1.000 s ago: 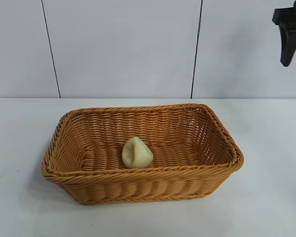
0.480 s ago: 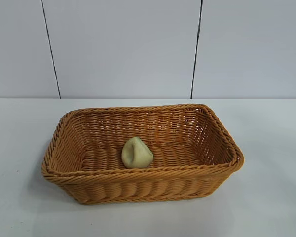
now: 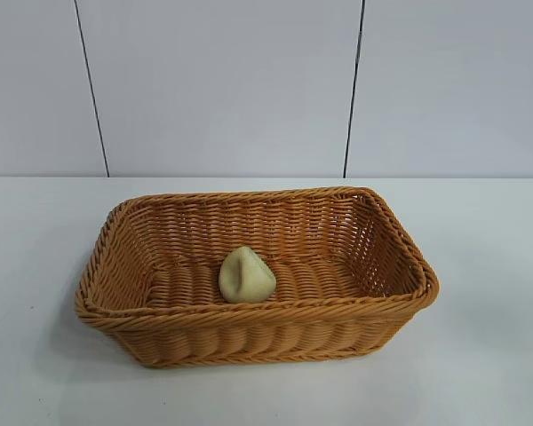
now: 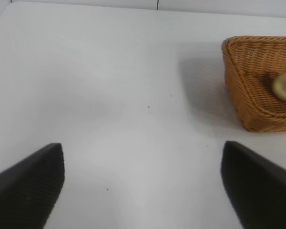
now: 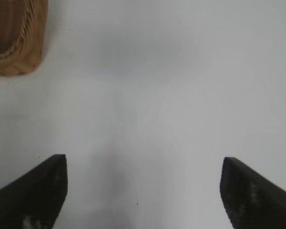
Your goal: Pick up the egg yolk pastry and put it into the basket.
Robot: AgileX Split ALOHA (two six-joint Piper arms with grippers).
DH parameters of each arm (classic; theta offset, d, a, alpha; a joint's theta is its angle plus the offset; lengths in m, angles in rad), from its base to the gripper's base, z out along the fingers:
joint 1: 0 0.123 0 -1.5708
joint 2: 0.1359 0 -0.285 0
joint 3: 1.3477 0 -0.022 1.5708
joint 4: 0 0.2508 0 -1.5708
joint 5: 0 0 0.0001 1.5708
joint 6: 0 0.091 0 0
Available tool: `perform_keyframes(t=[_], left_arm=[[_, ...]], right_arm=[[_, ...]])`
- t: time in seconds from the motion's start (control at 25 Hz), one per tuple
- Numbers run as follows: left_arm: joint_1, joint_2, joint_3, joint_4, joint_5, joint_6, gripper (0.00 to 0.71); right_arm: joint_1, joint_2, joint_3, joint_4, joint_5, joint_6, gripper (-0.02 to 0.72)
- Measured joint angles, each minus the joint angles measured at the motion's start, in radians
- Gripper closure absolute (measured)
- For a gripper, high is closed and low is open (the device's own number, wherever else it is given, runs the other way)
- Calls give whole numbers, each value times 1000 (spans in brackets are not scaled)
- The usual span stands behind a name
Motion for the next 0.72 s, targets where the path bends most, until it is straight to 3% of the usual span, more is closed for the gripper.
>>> perform_keyframes(t=[0.36, 0.72], left_arm=[[0, 0, 0, 0, 0, 0, 67], [0, 0, 0, 1, 0, 0, 67]], right_arm=[[0, -282, 2, 0, -4, 0, 76], [0, -288, 2, 0, -4, 0, 76]])
